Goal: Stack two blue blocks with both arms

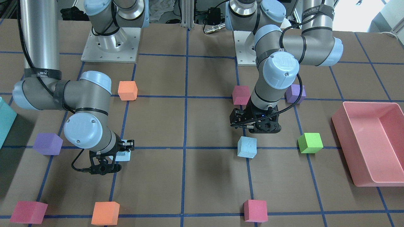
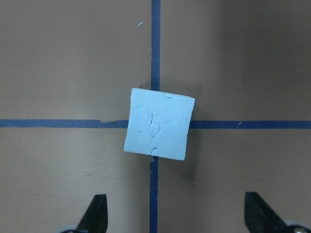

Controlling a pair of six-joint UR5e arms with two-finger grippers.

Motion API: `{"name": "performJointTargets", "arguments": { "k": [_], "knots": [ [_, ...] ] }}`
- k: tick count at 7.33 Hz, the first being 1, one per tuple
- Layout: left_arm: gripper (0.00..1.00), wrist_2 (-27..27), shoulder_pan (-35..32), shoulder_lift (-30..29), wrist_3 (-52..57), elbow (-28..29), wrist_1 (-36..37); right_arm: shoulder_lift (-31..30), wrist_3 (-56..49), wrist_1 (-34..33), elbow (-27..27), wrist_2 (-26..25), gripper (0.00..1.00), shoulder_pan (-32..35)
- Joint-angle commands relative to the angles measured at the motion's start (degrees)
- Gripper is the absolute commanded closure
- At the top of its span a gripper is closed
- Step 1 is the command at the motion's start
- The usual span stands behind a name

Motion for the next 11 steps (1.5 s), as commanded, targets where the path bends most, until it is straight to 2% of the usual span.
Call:
{"name": "performJointTargets", "arguments": {
  "k": [1,2,3,4,6,7,8,9,11],
  "knots": [
    [0.0,0.3,0.0,-1.3,0.4,-0.1,0.6,-1.6,2.1,0.2,-3.3,1.2,1.0,2.7],
    [0.0,0.0,0.0,-3.3,0.4,0.1,4.5,-1.4,7.3,-0.1,-6.1,5.0,0.99,8.8],
    [0.0,0.1,0.0,-4.9,0.4,0.0,6.1,-0.4,16.3,-0.1,-7.5,5.5,0.99,13.4],
    [0.0,0.5,0.0,-6.4,0.5,-0.1,6.6,0.5,20.3,-0.7,-8.2,9.1,0.99,17.1],
    [0.0,0.5,0.4,-7.2,2.9,-0.3,8.2,2.1,22.0,-2.5,-7.6,9.0,0.99,19.2],
    [0.0,0.5,0.4,-7.3,2.8,-0.4,8.2,3.5,21.7,-3.0,-7.0,6.5,0.97,19.3],
    [0.0,0.2,0.4,-7.4,2.9,-0.4,8.2,4.2,21.7,-3.5,-6.5,6.1,0.76,19.4],
    [0.0,0.1,0.4,-7.9,2.9,-0.3,8.2,4.3,22.0,-3.3,-6.7,6.7,0.01,19.4],
    [0.0,0.0,0.4,-8.5,2.9,-0.3,8.2,3.1,21.7,-2.5,-8.1,6.5,0.0,19.2]
  ]
}}
